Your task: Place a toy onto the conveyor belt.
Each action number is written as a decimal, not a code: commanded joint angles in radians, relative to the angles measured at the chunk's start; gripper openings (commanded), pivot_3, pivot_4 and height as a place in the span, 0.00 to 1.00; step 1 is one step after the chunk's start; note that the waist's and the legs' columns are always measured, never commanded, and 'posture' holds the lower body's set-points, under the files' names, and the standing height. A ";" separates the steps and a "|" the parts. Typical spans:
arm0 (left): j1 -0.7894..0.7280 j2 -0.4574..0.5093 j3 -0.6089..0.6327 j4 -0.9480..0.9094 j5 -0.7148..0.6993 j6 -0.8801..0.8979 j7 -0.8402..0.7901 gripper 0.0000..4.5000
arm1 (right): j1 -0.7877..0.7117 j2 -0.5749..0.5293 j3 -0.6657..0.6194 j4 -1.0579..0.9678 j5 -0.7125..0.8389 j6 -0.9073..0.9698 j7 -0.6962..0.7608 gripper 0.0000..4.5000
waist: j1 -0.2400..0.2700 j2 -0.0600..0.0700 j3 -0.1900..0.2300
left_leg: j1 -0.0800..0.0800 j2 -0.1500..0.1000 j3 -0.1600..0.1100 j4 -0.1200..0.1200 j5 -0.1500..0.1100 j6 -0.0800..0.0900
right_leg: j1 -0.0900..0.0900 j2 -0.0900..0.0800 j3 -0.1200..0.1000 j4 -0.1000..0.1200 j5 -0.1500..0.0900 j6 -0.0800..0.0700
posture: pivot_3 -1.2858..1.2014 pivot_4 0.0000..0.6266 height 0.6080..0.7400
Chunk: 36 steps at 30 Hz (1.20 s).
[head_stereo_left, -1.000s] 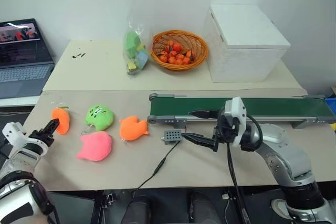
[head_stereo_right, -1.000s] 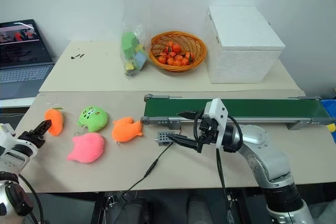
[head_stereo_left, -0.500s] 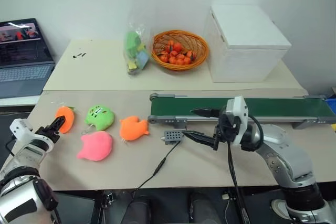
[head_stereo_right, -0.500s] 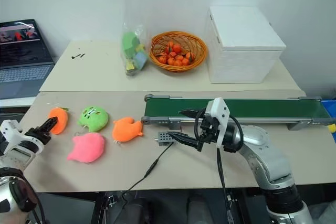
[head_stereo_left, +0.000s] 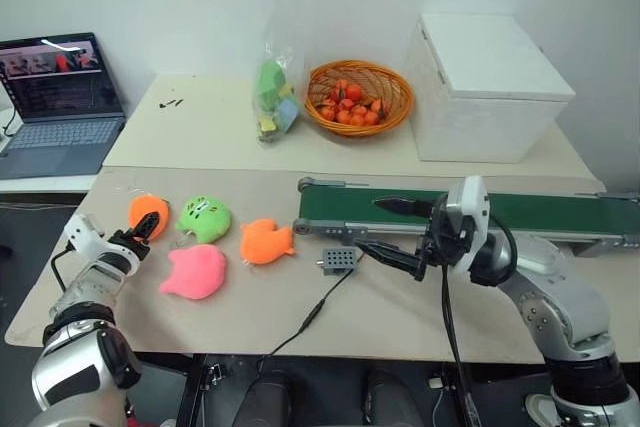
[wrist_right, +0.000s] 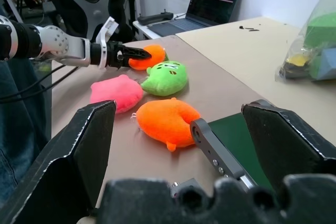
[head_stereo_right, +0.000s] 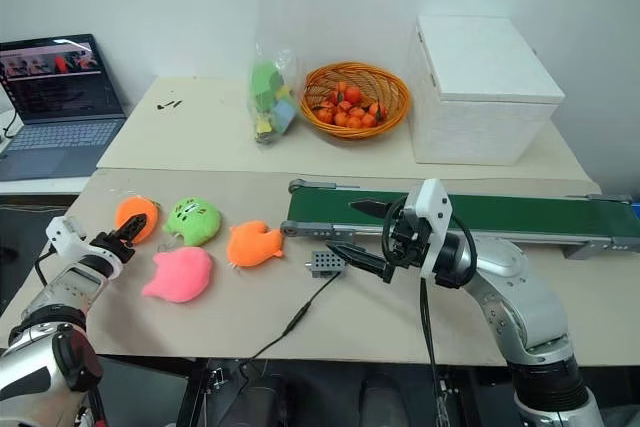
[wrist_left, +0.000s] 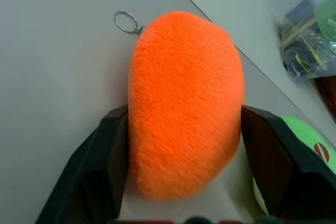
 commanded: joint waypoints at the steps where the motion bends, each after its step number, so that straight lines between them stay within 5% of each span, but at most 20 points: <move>1: 0.001 -0.022 -0.021 0.027 0.014 0.010 -0.004 0.39 | 0.000 -0.005 -0.025 -0.038 0.009 -0.004 -0.010 1.00 | -0.003 0.000 0.000 | 0.000 0.000 0.000 0.000 0.000 0.000 | 0.000 0.000 0.000 0.000 0.000 0.000 | 0.52 0.24 0.90; 4: 0.000 -0.024 -0.012 0.027 0.008 -0.004 0.017 0.19 | 0.004 -0.004 -0.018 -0.034 0.004 -0.005 -0.013 1.00 | -0.010 0.000 0.000 | 0.000 0.000 0.000 0.000 0.000 0.000 | 0.000 0.000 0.000 0.000 0.000 0.000 | 0.52 0.24 0.90; 11: -0.007 -0.053 -0.030 -0.079 0.084 -0.336 0.247 0.19 | 0.008 0.000 -0.005 -0.019 -0.010 -0.012 -0.011 1.00 | -0.013 -0.001 0.000 | 0.000 0.000 -0.001 0.000 0.000 0.000 | 0.000 0.000 0.000 0.001 0.000 0.000 | 0.52 0.24 0.90; 16: -0.021 -0.069 -0.238 -0.416 0.393 -0.573 0.500 0.19 | 0.015 0.002 0.007 -0.008 -0.018 -0.015 -0.005 1.00 | -0.013 -0.007 0.002 | -0.002 0.001 -0.001 0.000 0.000 -0.001 | -0.003 0.000 0.000 -0.001 0.001 -0.001 | 0.52 0.24 0.90; 23: -0.113 0.063 -0.759 -0.706 1.163 -0.602 0.696 0.19 | 0.007 0.030 0.015 0.004 -0.028 -0.028 -0.014 1.00 | -0.009 -0.005 0.001 | -0.008 0.000 0.000 0.000 0.000 0.000 | -0.004 0.000 -0.001 -0.003 0.002 0.001 | 0.52 0.24 0.90; 28: -0.229 0.142 -1.055 -0.617 1.557 -0.770 0.989 0.19 | 0.005 0.046 0.012 -0.004 -0.038 -0.033 -0.026 1.00 | -0.021 -0.005 0.001 | -0.009 0.000 0.002 -0.001 0.000 0.001 | -0.005 0.001 0.000 -0.004 0.002 0.002 | 0.52 0.24 0.90; 36: -0.532 0.127 -1.378 -0.239 1.887 -0.872 1.570 0.19 | 0.017 0.039 0.006 -0.023 -0.035 -0.039 -0.005 1.00 | -0.014 -0.006 0.002 | -0.014 0.000 0.001 0.000 -0.001 0.001 | -0.008 0.001 -0.001 -0.004 0.001 0.003 | 0.52 0.24 0.90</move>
